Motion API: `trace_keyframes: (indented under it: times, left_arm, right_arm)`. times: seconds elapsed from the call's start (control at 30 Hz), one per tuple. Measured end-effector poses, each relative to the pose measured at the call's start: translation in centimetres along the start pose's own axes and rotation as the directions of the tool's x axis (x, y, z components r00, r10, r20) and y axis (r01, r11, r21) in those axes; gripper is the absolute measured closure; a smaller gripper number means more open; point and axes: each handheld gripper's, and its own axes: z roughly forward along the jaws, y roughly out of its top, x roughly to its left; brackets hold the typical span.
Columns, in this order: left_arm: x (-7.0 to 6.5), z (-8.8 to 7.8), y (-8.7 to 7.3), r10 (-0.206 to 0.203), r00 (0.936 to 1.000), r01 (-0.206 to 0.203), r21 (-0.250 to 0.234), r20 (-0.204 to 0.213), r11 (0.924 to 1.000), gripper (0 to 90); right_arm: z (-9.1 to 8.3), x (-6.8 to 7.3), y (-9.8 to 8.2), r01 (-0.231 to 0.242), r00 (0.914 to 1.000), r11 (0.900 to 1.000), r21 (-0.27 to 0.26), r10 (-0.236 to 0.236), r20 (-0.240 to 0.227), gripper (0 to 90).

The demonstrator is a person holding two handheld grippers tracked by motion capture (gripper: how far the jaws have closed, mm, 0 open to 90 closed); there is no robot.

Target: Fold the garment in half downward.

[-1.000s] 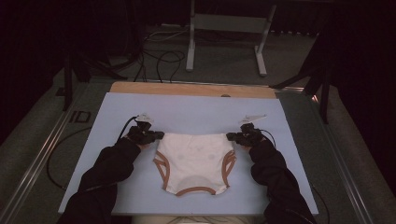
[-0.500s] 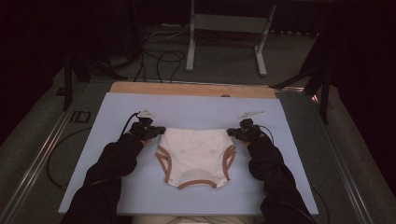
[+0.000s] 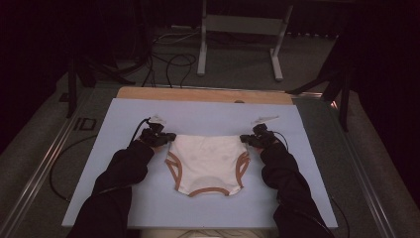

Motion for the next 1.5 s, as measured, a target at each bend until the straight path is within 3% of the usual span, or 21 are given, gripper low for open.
trace_keyframes:
  times: [0.67,0.93,1.03,1.17,1.5]
  left_arm:
    - [0.2,0.9,0.1,-0.015,0.9996,0.015,0.024,-0.025,0.9996,87.5]
    - [0.2,0.8,0.2,-0.018,0.9988,0.018,0.014,-0.046,0.9997,82.7]
    - [0.3,0.6,0.2,-0.019,0.9987,0.019,0.004,-0.046,0.9998,79.0]
    - [0.1,0.0,0.4,-0.026,0.9979,0.025,-0.022,-0.058,0.9994,65.5]
    - [-0.6,-0.8,0.9,-0.006,0.9987,0.007,0.013,-0.051,0.9999,36.6]
  right_arm:
    - [0.8,-0.5,0.1,-0.019,0.9998,1.000,0.020,0.019,0.003,86.7]
    - [0.8,-0.5,0.3,-0.013,0.9998,1.000,0.021,0.012,0.017,82.6]
    - [0.6,-0.4,0.4,-0.012,0.9997,1.000,0.010,0.012,0.021,74.8]
    - [0.2,-0.2,0.9,-0.011,0.9999,1.000,0.003,0.011,0.007,60.6]
    - [-0.1,0.8,1.3,-0.016,0.9992,1.000,-0.015,0.016,-0.036,27.3]
